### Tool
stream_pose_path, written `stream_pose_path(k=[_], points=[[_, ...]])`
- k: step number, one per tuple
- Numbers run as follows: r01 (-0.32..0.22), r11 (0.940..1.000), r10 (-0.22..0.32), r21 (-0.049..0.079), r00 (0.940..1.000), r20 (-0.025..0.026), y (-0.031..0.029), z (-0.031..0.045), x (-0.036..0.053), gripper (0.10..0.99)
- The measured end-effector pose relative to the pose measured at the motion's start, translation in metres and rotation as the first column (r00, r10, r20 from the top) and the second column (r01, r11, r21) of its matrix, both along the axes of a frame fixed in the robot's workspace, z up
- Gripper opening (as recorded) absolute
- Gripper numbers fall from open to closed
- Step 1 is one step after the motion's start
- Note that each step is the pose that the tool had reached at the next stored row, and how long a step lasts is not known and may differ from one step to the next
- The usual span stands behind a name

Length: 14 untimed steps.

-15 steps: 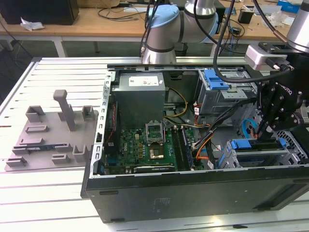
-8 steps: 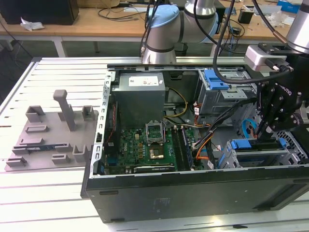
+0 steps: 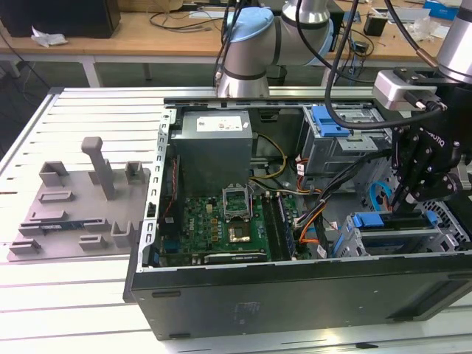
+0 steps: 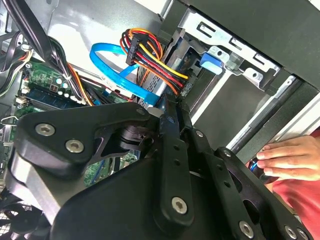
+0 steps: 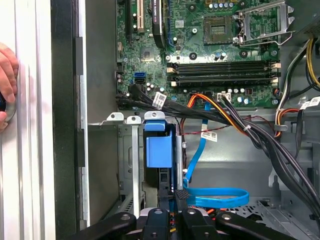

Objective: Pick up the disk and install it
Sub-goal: 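Insert the second disk wire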

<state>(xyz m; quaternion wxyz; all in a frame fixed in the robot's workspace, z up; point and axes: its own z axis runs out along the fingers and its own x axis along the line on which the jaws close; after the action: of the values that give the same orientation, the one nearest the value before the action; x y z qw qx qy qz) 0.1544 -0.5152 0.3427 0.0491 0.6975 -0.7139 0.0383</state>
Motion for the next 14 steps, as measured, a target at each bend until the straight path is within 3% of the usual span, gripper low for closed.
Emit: stream_pose_path(k=[14], points=[[0.0,1.0,0.0,0.0,1.0,0.0,0.0005,0.0001,0.0,0.161]])
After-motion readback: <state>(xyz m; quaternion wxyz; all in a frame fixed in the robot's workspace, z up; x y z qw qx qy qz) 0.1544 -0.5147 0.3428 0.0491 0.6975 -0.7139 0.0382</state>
